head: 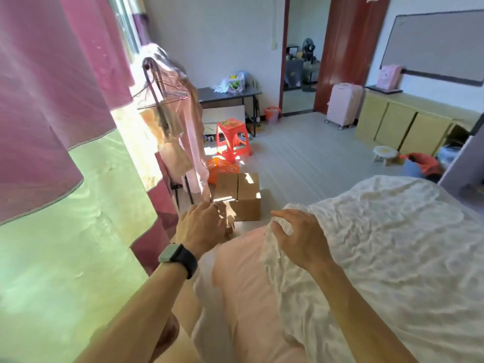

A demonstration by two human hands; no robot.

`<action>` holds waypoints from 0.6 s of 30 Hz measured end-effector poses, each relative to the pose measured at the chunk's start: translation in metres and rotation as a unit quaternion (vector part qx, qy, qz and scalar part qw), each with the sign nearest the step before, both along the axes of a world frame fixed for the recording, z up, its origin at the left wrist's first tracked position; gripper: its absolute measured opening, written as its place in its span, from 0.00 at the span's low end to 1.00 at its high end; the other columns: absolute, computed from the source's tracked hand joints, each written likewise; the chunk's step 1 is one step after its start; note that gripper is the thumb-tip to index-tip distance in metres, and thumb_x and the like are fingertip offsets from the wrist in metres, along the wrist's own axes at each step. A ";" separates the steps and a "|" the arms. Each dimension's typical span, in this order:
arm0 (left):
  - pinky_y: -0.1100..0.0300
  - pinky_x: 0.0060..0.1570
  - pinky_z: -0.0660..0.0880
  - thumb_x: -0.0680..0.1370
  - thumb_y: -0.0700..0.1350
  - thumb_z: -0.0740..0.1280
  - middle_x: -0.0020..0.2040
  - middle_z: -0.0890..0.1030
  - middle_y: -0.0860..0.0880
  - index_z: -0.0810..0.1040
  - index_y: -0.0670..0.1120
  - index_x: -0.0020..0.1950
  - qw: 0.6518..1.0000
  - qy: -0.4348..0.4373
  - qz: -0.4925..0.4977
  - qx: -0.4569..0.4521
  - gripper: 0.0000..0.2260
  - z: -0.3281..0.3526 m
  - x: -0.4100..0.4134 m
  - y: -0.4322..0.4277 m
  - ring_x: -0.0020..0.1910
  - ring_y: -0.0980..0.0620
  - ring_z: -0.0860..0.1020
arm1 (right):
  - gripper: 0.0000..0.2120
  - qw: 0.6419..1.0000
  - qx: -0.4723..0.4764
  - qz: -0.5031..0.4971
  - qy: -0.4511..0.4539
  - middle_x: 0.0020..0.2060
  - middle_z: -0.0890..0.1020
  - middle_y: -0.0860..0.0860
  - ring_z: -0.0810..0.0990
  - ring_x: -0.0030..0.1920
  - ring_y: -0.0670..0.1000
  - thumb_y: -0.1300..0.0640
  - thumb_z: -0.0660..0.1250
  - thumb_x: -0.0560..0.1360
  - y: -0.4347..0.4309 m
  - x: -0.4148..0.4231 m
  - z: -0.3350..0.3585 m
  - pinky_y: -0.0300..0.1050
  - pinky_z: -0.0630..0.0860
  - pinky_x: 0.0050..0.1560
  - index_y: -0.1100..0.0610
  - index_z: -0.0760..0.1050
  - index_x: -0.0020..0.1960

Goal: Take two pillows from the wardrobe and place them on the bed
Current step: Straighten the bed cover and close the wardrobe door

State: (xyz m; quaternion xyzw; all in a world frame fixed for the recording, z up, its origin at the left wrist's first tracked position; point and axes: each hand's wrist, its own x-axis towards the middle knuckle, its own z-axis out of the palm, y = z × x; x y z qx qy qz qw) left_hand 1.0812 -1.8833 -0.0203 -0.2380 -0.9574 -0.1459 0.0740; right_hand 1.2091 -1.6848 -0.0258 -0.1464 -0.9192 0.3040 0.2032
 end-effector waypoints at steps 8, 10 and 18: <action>0.50 0.63 0.69 0.73 0.59 0.57 0.65 0.77 0.54 0.75 0.58 0.66 0.999 -0.025 0.043 0.009 0.23 0.018 -0.153 0.036 0.64 0.47 0.74 | 0.14 0.999 0.004 0.036 -0.018 0.61 0.82 0.46 0.75 0.62 0.56 0.48 0.66 0.79 0.041 -0.185 0.009 0.50 0.72 0.63 0.46 0.80 0.64; 0.50 0.63 0.70 0.72 0.60 0.55 0.64 0.78 0.54 0.75 0.58 0.66 0.998 -0.025 0.049 0.016 0.24 0.018 -0.184 0.043 0.63 0.47 0.75 | 0.14 0.999 -0.004 0.036 -0.016 0.61 0.83 0.47 0.75 0.61 0.57 0.48 0.66 0.79 0.048 -0.222 0.008 0.51 0.72 0.62 0.46 0.81 0.63; 0.46 0.59 0.76 0.77 0.53 0.63 0.64 0.78 0.53 0.76 0.59 0.65 0.997 -0.052 0.057 0.024 0.16 -0.020 -0.308 0.050 0.62 0.47 0.75 | 0.14 0.996 0.002 0.052 -0.070 0.62 0.81 0.45 0.74 0.63 0.54 0.47 0.64 0.79 0.065 -0.339 -0.026 0.50 0.72 0.63 0.44 0.80 0.64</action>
